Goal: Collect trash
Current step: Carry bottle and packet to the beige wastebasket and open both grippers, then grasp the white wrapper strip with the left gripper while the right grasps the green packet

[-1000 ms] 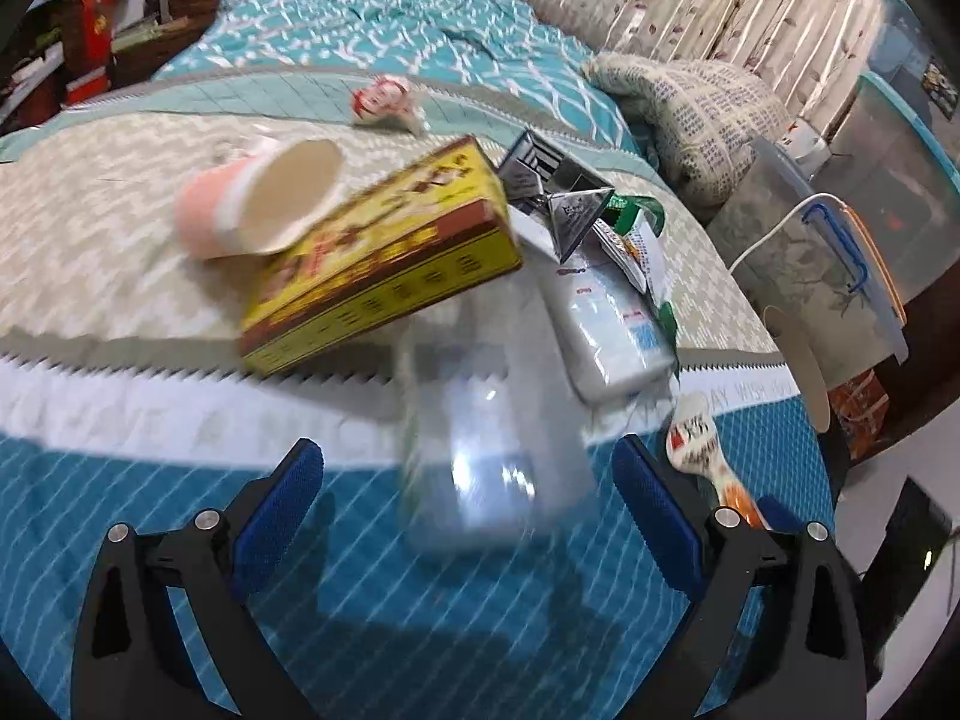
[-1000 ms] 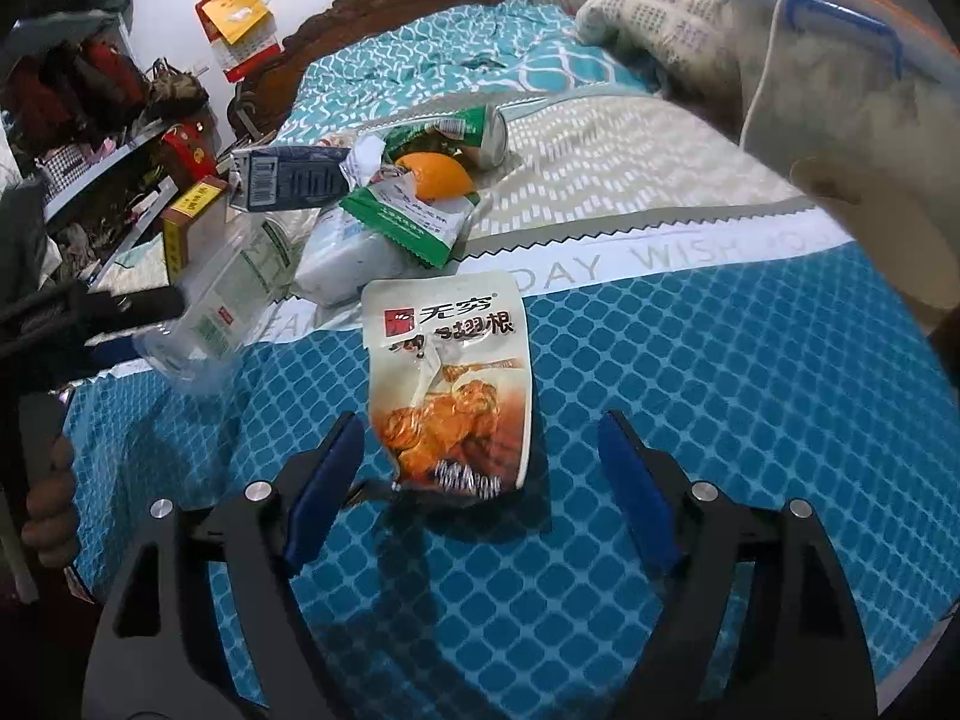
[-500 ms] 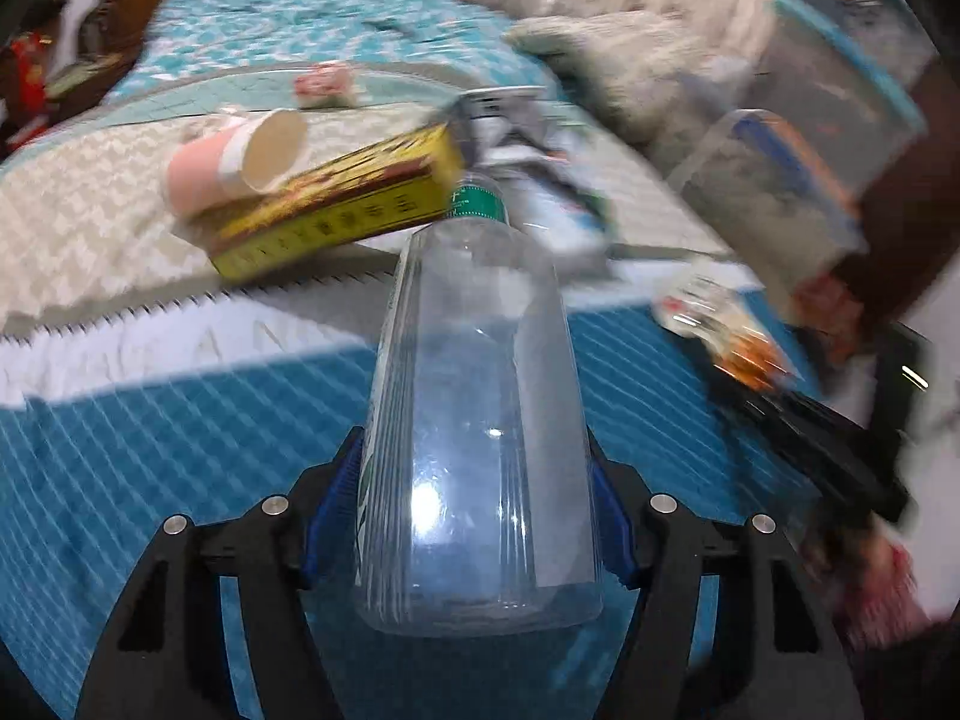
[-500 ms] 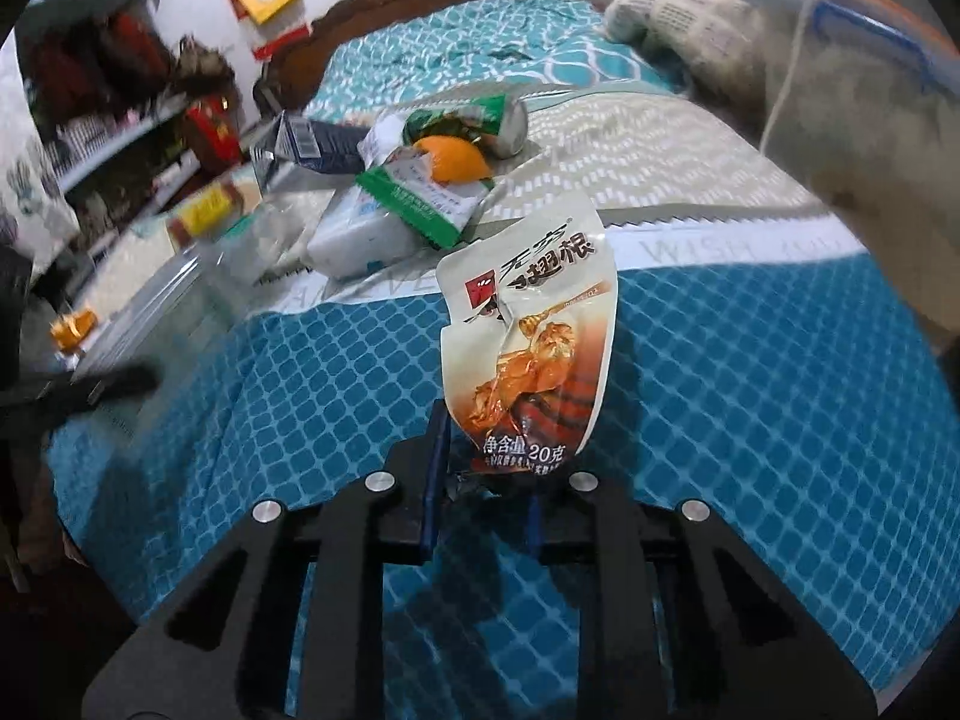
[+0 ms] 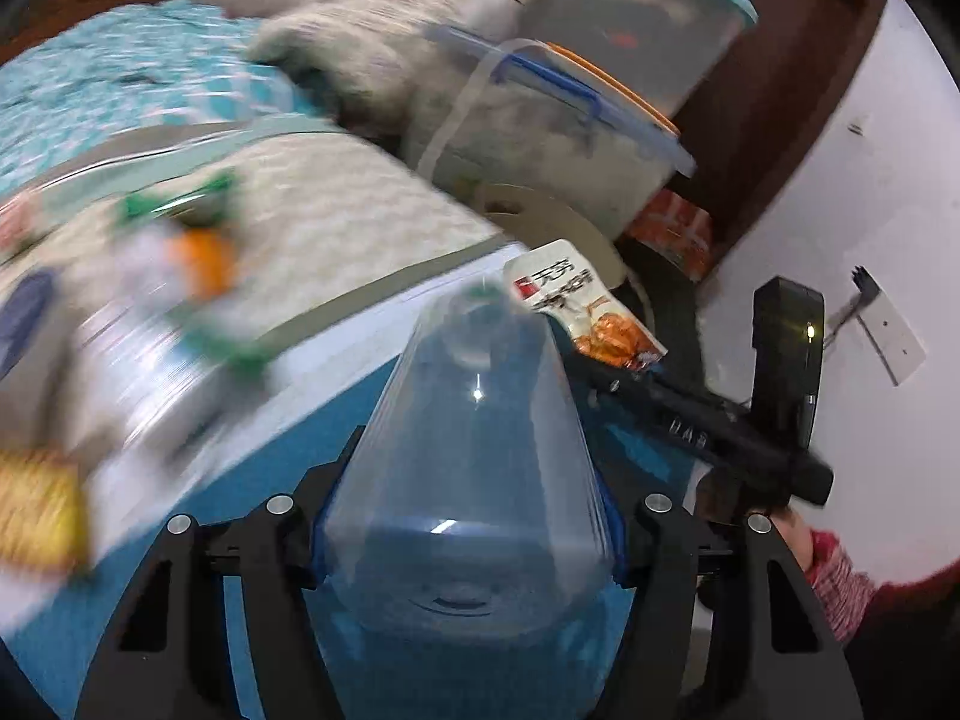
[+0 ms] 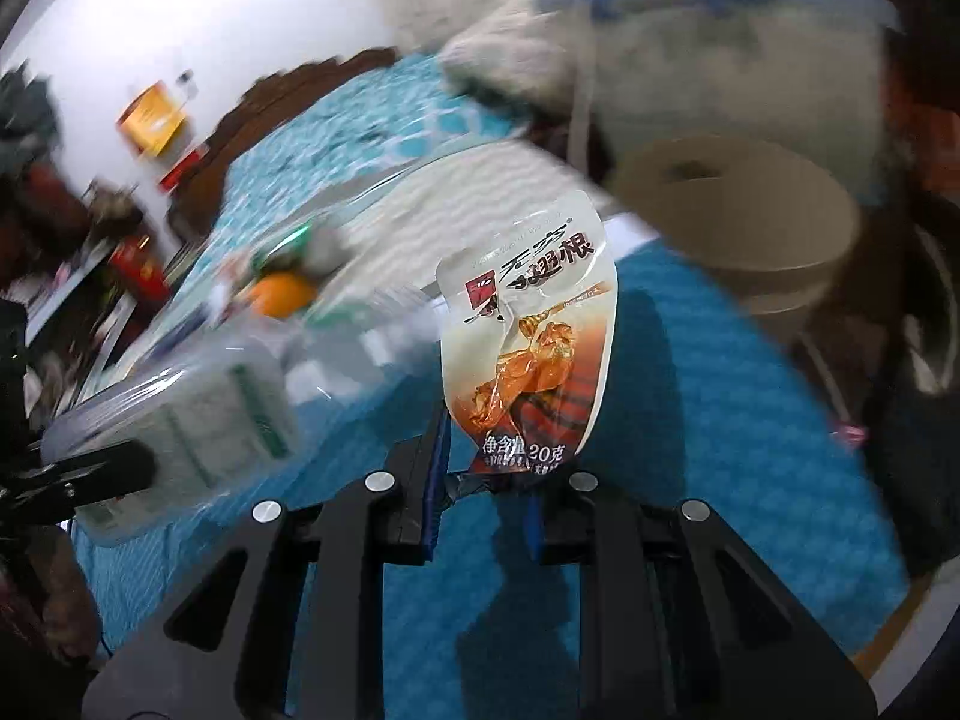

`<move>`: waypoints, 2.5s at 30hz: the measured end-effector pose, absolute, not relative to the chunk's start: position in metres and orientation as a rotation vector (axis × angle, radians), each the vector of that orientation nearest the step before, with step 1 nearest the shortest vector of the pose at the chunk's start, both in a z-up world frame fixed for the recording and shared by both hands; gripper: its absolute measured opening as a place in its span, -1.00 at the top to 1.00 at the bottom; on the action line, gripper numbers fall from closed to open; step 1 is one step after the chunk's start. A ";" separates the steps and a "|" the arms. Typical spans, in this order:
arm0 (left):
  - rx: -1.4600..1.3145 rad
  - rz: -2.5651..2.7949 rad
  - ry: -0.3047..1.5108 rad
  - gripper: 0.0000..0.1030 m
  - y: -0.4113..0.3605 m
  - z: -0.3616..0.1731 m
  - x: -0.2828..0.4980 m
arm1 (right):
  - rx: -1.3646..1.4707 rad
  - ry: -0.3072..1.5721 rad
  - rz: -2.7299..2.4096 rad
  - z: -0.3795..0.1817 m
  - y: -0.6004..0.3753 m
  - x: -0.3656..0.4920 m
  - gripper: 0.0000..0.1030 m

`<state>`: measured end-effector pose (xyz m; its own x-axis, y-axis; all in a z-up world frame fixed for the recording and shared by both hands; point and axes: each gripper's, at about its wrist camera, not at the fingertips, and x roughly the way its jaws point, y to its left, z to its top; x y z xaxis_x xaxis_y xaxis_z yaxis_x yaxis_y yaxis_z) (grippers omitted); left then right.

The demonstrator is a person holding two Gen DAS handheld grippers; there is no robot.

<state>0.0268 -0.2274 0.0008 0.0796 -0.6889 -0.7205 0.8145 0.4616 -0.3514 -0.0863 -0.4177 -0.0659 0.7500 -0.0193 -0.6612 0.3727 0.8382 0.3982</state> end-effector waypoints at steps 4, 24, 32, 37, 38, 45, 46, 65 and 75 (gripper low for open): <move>0.174 -1.190 1.014 -0.16 -0.319 -0.007 0.045 | 0.634 0.701 -0.313 -0.070 -0.485 -0.085 0.54; 0.107 -1.080 0.984 -0.57 -0.411 0.012 0.077 | 0.704 0.610 -0.472 -0.073 -0.558 -0.082 -0.43; 0.084 -0.931 0.761 -0.63 -0.240 0.042 0.055 | 0.602 0.517 -0.393 -0.051 -0.476 -0.090 -0.43; -0.032 -0.694 0.782 -0.63 -0.108 0.030 0.067 | 0.555 0.594 -0.203 -0.048 -0.408 -0.050 -0.39; -0.060 -0.646 0.789 -0.63 -0.080 0.027 0.071 | 0.546 0.612 -0.166 -0.049 -0.394 -0.042 -0.36; -0.210 -0.377 0.841 -0.61 0.063 0.005 0.078 | 0.430 0.728 0.084 -0.050 -0.292 0.008 -0.03; -0.219 -0.361 0.847 -0.60 0.071 0.002 0.076 | 0.396 0.736 0.094 -0.048 -0.281 0.013 0.01; -0.027 -0.667 0.840 -0.56 -0.061 0.021 0.076 | 0.397 0.699 0.068 -0.033 -0.301 0.009 0.83; -0.025 -0.627 1.046 -0.35 -0.173 -0.007 0.165 | 0.538 0.677 -0.054 -0.053 -0.376 -0.053 0.83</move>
<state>0.1648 -0.1726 -0.0075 0.3437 -0.4943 -0.7985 0.4710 0.8263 -0.3088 -0.0533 -0.3760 -0.0529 0.7833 0.1237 -0.6093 0.2187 0.8625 0.4563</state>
